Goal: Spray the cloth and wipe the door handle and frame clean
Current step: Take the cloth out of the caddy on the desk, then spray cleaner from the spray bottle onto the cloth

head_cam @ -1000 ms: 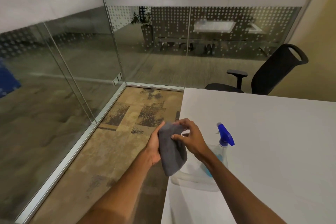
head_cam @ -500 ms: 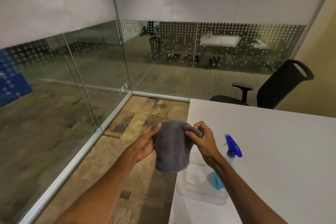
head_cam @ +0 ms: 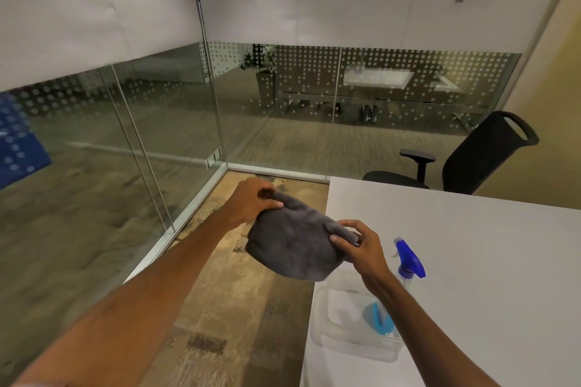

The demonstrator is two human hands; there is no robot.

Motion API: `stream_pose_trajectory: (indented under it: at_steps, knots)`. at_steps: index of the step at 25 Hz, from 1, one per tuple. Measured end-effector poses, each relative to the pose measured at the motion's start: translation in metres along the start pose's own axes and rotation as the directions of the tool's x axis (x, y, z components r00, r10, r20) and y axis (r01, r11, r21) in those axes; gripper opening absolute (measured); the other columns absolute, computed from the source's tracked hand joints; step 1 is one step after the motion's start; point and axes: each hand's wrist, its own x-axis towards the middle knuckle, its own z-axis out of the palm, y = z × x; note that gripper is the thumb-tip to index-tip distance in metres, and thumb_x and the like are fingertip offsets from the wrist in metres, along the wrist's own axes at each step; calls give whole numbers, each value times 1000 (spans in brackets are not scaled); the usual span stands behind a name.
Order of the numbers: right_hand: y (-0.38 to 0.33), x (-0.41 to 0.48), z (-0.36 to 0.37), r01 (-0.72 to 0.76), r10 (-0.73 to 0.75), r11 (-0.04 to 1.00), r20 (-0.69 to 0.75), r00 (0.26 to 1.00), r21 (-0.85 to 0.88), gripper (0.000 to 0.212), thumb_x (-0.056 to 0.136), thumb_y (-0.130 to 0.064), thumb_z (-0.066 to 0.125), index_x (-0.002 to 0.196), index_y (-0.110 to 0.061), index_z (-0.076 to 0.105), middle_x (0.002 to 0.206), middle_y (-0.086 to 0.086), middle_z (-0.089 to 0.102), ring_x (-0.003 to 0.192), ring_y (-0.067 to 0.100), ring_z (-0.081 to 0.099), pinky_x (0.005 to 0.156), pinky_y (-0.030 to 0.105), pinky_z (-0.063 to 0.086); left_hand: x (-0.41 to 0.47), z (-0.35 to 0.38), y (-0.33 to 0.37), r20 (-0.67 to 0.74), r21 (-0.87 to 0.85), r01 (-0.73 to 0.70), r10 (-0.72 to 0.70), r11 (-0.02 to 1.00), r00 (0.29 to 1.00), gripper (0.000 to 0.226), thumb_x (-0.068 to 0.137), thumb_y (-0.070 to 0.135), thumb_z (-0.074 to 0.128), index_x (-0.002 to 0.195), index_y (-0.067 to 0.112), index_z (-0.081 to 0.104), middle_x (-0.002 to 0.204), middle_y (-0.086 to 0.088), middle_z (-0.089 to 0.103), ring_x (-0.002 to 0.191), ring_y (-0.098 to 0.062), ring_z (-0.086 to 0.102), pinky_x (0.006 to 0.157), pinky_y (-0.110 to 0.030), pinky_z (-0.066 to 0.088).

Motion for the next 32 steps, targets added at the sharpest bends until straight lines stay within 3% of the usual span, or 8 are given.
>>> stream_pose_trajectory:
  at_steps: [6,12,16,20,23,27,29,32]
  knots:
    - [-2,2,0,-22,32,993,-86,996,117,10,87,-24,64,96,-29,62,106,6,68,96,25,67,71,26,59,21,-8,31,47,-103,10,-5,995,999,18,87,14,69,105,13,71,98,-3,72,94,-11,67,81,-22,54]
    - [10,-2,2,-41,64,989,-158,985,144,28,87,-22,65,114,-20,56,110,6,65,99,25,66,82,32,58,34,-7,53,58,-25,-54,55,998,997,17,90,14,66,106,14,70,95,5,68,88,-1,62,73,-13,44]
    - [54,-32,3,-176,220,963,-225,949,202,33,91,-22,59,121,-12,50,113,5,62,102,26,65,94,42,54,42,-7,66,81,24,-110,108,994,991,16,92,16,64,107,17,70,92,9,67,85,2,61,68,-9,42]
    - [103,-66,-15,-300,319,945,-561,764,130,19,86,-29,67,88,-13,57,82,9,65,84,34,66,72,34,52,46,1,72,71,-25,-107,108,994,992,15,92,15,64,105,16,69,95,4,67,87,-2,60,70,-14,44]
    - [112,-67,-52,-346,269,937,-706,655,36,42,74,-28,79,98,-9,50,96,11,58,95,37,58,77,38,46,46,6,74,92,-137,-50,63,989,994,12,91,13,64,97,24,68,94,6,67,89,-4,62,70,-16,45]
    - [106,-46,-90,-307,227,948,-507,832,-80,73,76,-29,78,136,-14,39,131,5,49,121,30,48,105,51,40,41,8,72,65,-330,38,-18,943,998,13,89,12,67,92,25,71,94,3,72,88,-5,67,70,-20,57]
    - [104,-35,-100,-295,241,952,-380,893,-88,70,77,-29,76,136,-15,41,126,1,51,117,26,49,103,50,41,40,6,69,61,-391,70,-51,918,997,12,89,13,67,97,20,72,98,-2,73,95,-14,69,79,-30,59]
    - [103,-24,-108,-260,239,965,-273,932,-42,38,81,-21,73,114,-13,57,107,9,65,101,28,58,86,39,46,39,-1,65,86,-444,120,-91,888,992,19,89,12,67,107,11,70,106,-11,72,103,-24,68,87,-39,58]
